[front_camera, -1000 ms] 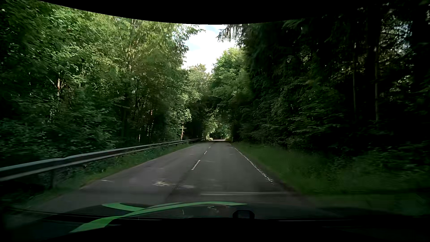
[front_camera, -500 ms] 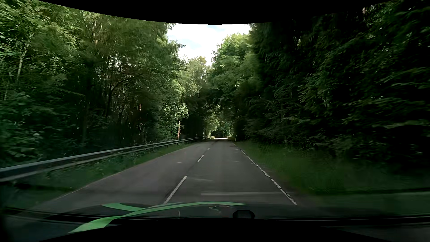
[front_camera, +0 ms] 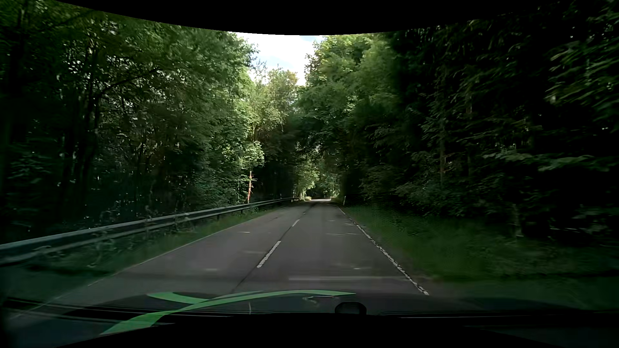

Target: Follow the waypoints while adhering to traffic rules and regulations

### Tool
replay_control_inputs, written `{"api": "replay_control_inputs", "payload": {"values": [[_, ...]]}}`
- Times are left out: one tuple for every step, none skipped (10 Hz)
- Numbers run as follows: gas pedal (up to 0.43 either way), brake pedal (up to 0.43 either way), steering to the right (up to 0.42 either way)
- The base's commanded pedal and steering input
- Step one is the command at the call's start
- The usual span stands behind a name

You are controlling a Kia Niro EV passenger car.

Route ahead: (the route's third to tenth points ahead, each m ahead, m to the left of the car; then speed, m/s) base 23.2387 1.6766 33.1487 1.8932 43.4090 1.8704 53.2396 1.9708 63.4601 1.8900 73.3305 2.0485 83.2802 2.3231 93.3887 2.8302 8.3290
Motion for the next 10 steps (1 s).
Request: {"api": "replay_control_inputs", "payload": {"values": [[0.079,0.000,-0.006],[0.098,0.000,-0.006],[0.118,0.000,-0.006],[0.130,0.000,-0.006],[0.130,0.000,-0.006],[0.130,0.000,-0.006],[0.130,0.000,-0.005],[0.130,0.000,-0.004],[0.130,0.000,-0.003],[0.130,0.000,-0.002]]}}
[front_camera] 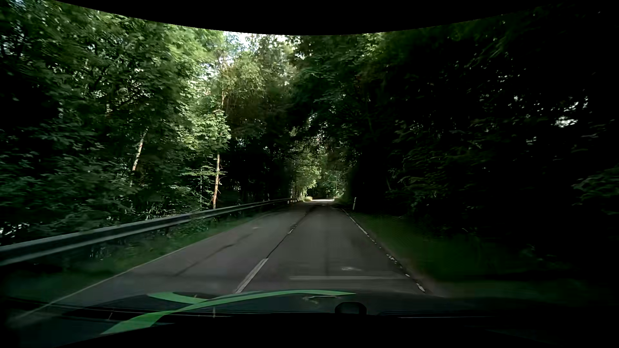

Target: Follow the waypoints while adhering to traffic rules and regulations

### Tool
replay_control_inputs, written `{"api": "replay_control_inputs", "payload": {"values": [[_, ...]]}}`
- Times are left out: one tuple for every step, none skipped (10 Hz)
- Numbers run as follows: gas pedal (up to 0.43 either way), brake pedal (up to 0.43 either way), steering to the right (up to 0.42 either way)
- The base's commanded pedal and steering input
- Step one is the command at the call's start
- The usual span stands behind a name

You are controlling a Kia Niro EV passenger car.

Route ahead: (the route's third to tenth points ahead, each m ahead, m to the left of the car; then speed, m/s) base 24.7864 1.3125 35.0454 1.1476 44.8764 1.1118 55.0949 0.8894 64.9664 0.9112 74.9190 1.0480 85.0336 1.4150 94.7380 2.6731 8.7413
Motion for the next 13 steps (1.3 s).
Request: {"api": "replay_control_inputs", "payload": {"values": [[0.130,0.000,-0.001],[0.130,0.000,-0.001],[0.130,0.000,-0.001],[0.130,0.000,-0.001],[0.130,0.000,-0.001],[0.130,0.000,-0.001],[0.130,0.000,0.000],[0.118,0.000,0.001],[0.118,0.000,0.001],[0.118,0.000,0.001],[0.118,0.000,0.001],[0.118,0.000,0.001],[0.118,0.000,0.001]]}}
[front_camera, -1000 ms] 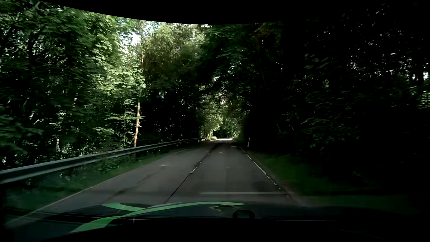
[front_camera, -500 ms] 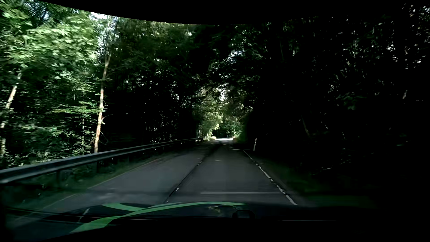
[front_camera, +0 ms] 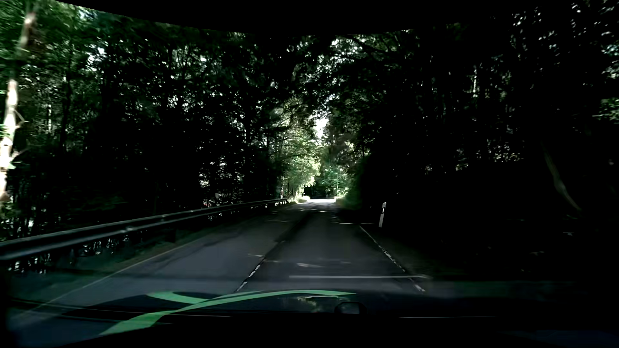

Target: Follow the waypoints while adhering to traffic rules and regulations

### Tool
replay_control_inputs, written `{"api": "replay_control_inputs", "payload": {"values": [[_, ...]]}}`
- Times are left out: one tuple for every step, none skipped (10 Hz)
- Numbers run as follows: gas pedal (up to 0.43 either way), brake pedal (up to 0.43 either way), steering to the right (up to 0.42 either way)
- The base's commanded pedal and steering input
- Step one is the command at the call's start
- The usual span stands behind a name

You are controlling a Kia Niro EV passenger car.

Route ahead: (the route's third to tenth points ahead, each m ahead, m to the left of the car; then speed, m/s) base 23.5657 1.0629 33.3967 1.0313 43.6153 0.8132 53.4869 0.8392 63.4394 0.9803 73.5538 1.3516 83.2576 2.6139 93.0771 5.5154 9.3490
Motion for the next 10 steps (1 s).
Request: {"api": "replay_control_inputs", "payload": {"values": [[0.118,0.000,0.001],[0.118,0.000,0.001],[0.118,0.000,0.001],[0.118,0.000,0.001],[0.118,0.000,0.001],[0.110,0.000,0.001],[0.087,0.000,0.001],[0.079,0.000,0.001],[0.059,0.000,0.001],[0.000,0.000,0.000]]}}
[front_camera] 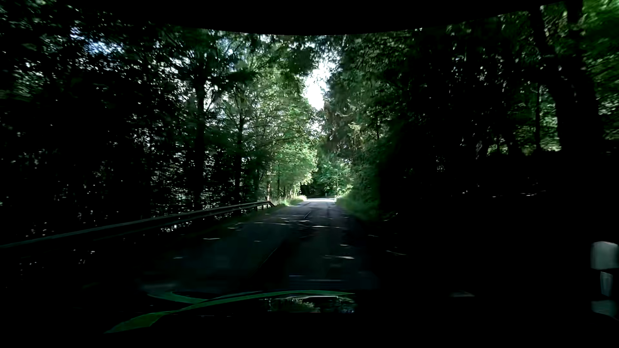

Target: Follow the waypoints while adhering to traffic rules and regulations

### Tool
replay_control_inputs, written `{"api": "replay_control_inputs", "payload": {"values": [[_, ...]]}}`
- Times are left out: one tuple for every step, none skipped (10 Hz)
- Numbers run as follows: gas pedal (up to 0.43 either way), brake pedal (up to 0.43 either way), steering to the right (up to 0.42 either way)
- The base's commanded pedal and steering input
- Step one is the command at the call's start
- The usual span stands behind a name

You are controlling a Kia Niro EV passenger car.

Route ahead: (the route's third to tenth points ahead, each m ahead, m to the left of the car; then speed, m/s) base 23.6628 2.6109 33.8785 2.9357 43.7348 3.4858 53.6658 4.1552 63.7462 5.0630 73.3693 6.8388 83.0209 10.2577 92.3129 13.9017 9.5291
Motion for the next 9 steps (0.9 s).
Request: {"api": "replay_control_inputs", "payload": {"values": [[0.000,0.000,0.001],[0.000,0.000,0.000],[0.000,0.000,0.000],[0.000,0.000,0.000],[0.000,0.000,0.001],[0.000,0.000,0.000],[0.000,0.000,0.000],[0.000,0.000,0.000],[0.000,0.000,0.000]]}}
